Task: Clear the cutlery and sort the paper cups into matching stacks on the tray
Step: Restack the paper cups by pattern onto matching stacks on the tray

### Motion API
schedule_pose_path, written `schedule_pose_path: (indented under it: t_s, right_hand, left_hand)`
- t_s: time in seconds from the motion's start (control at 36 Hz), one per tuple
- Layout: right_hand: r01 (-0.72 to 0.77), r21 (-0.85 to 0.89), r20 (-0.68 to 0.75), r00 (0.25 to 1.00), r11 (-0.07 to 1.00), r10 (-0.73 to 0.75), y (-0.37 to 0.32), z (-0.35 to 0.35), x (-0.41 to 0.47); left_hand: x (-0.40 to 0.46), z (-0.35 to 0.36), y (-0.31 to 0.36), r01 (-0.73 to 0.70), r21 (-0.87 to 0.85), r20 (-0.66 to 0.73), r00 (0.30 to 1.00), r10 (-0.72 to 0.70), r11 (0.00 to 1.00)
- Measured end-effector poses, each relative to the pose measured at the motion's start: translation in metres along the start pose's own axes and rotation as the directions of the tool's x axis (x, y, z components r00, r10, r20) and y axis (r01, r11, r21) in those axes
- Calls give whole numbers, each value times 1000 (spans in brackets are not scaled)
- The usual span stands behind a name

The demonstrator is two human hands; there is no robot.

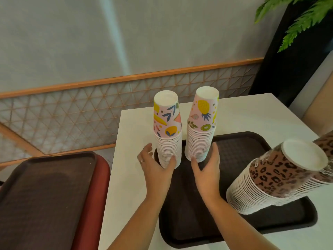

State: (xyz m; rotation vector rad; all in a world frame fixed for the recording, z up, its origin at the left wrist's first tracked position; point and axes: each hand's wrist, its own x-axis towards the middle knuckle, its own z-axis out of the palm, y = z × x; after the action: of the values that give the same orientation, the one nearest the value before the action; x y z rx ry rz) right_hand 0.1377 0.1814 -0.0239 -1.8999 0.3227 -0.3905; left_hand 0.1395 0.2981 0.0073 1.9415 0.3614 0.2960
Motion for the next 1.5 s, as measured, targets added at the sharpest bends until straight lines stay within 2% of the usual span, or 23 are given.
schedule_pose_path:
  t_s: [0.14,0.25,0.36,0.5,0.69,0.81,0.89,0.97,1.14,1.33,1.5]
  right_hand:
    - [-14,-42,139,990,999,19,8,-25,-42]
    - [6,-109,180,984,994,14,18,-51,-74]
    - [1,-128,77,997,992,9,32,-78,-96]
    - [-96,-124,-54,995,988,89,48,-117,-103]
    - [-93,-99,-286,956,991,62,70,-162,-86]
    - [-141,-69,-341,934,988,110,81,-187,-63]
    - [-175,-82,-328,934,981,139,86,-202,-43]
    - [-191,-104,-217,962,976,165,92,-213,-25]
    - [-86,-129,39,995,988,92,108,-220,0]
    - [-24,-85,131,991,996,35,118,-220,24]
    - [-7,-71,184,983,997,21,124,-221,47]
  left_hand:
    - [-37,2,-15,-29,-41,11,1000,30,999]
    - [-63,7,-11,-15,-21,112,994,17,1000]
    - [-89,14,-4,-8,12,266,964,5,1000]
    - [-116,28,6,-3,49,428,904,-18,999]
    - [-137,58,16,-33,51,521,853,1,998]
    - [-147,80,19,-10,44,500,866,-14,999]
    - [-153,99,20,18,12,460,888,-21,1000]
    - [-160,116,21,23,-3,379,925,-20,1000]
    - [-165,145,14,60,-48,178,983,-51,997]
    - [-160,164,14,98,-110,78,993,-89,989]
    - [-147,174,20,70,-82,1,998,-71,994]
